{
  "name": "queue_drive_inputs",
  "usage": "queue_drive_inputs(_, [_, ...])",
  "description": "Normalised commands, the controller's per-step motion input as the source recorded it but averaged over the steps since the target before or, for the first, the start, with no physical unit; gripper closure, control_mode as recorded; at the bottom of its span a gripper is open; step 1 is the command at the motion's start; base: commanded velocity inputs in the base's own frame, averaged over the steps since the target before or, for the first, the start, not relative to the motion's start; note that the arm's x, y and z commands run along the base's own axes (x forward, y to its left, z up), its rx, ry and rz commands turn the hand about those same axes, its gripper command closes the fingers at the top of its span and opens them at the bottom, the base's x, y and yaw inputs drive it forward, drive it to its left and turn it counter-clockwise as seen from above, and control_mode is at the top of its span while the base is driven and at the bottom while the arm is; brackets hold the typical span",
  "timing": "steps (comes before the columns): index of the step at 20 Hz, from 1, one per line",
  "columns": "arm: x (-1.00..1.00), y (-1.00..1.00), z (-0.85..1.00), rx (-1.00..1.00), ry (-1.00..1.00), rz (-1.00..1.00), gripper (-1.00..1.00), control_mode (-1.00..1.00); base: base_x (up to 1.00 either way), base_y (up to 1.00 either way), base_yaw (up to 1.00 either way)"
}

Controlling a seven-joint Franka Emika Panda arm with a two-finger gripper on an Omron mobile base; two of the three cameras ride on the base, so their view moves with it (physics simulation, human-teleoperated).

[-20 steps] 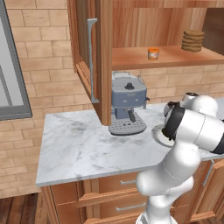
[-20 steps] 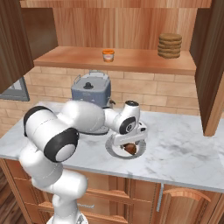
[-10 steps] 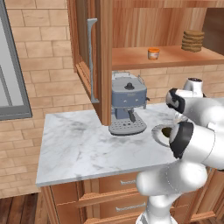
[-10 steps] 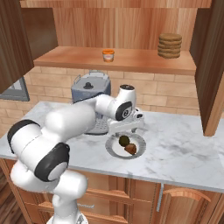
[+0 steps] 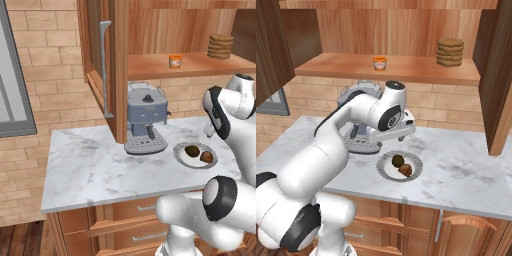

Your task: Pick the avocado and bread from the counter and place them on the plate. Then pick the jam from the cabinet and place it next to the plate. Lastly close the cabinet door.

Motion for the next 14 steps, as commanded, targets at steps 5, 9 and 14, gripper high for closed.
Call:
queue_drive_inputs(5, [-0.61,0.25,0.70,0.14,-0.05,-0.03,-1.00,-1.00,0.00,0.00,0.00])
queue_drive_inputs(9, [-0.53,0.28,0.77,0.13,-0.07,-0.07,-1.00,-1.00,0.00,0.00,0.00])
queue_drive_inputs(14, [-0.29,0.22,0.74,0.05,-0.12,-0.14,-1.00,-1.00,0.00,0.00,0.00])
